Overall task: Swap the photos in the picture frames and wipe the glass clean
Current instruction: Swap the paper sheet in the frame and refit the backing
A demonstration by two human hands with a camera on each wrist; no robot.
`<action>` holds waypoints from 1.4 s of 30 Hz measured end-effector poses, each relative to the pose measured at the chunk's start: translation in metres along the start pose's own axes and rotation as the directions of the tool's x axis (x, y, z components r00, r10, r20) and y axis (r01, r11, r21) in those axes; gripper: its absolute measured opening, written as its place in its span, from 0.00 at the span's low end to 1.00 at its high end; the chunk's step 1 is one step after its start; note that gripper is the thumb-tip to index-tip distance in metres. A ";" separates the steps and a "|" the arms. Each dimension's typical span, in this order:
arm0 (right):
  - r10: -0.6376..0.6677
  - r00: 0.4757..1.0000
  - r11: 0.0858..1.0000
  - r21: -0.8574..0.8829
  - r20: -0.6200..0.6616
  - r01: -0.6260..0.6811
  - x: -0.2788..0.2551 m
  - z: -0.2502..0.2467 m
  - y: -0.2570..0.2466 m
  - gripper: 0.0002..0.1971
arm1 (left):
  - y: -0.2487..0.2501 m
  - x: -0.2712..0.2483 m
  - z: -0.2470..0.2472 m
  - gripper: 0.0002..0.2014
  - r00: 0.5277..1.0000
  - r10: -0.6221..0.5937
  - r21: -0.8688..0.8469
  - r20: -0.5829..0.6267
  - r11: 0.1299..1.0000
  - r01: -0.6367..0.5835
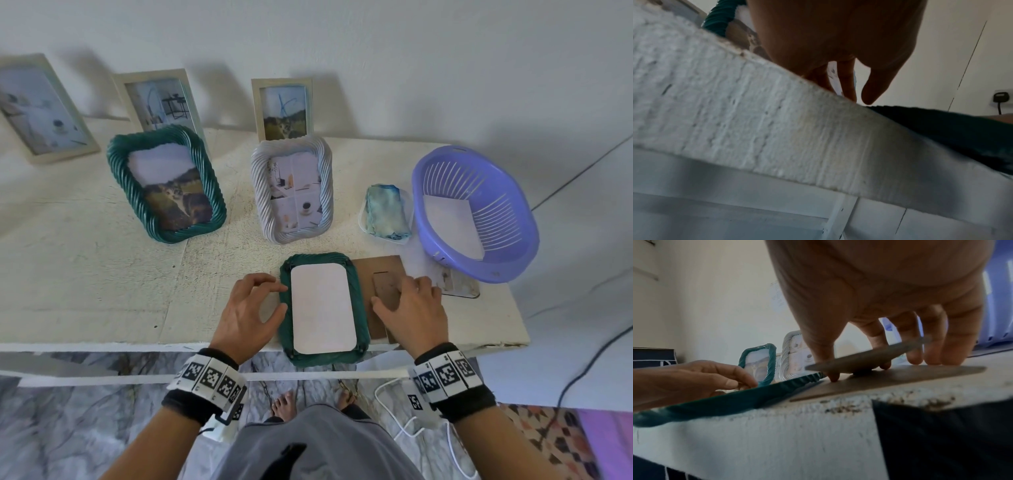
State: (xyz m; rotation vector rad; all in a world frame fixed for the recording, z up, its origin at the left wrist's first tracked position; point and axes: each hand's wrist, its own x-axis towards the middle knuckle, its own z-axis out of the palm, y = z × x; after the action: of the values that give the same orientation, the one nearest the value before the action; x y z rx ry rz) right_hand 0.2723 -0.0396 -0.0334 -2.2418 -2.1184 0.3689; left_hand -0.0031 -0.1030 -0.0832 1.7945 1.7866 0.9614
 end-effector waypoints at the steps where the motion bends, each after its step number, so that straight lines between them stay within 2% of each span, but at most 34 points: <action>1: 0.008 1.000 1.000 0.025 0.003 -0.008 0.001 -0.001 0.001 0.28 | -0.001 -0.001 0.001 0.17 1.000 0.007 -0.006 0.007 1.000 -0.007; 5: 0.069 0.997 0.986 0.150 0.018 -0.070 0.005 -0.009 0.007 0.27 | -0.004 -0.003 0.001 0.17 0.999 0.053 -0.028 0.013 0.998 -0.053; 8: 0.048 0.998 0.978 0.203 -0.029 -0.041 -0.001 -0.017 0.000 0.26 | -0.005 -0.002 0.001 0.16 0.998 0.067 -0.022 0.011 0.998 -0.067; 14: -0.175 0.984 0.975 0.135 -0.023 0.176 -0.031 -0.013 -0.053 0.26 | -0.005 -0.002 0.003 0.16 0.996 0.085 0.038 0.006 0.996 -0.085; 17: -0.234 0.972 0.970 0.074 0.008 0.233 -0.037 -0.001 -0.072 0.28 | -0.005 -0.002 0.002 0.16 0.994 0.107 0.059 0.013 0.992 -0.108; 23: -0.259 0.966 0.965 0.035 -0.018 0.260 -0.033 0.012 -0.085 0.30 | -0.005 -0.003 0.003 0.16 0.993 0.114 0.066 0.015 0.991 -0.114; 42: -0.248 0.968 0.969 -0.011 0.021 0.248 -0.029 0.018 -0.085 0.33 | -0.005 -0.004 0.002 0.16 0.993 0.114 0.092 0.025 0.989 -0.116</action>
State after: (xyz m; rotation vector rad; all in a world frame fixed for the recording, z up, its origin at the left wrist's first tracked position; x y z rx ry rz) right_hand 0.1839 -0.0651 -0.0301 -1.9517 -2.3807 0.3665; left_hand -0.0047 -0.1060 -0.0891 1.9770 1.7586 0.9141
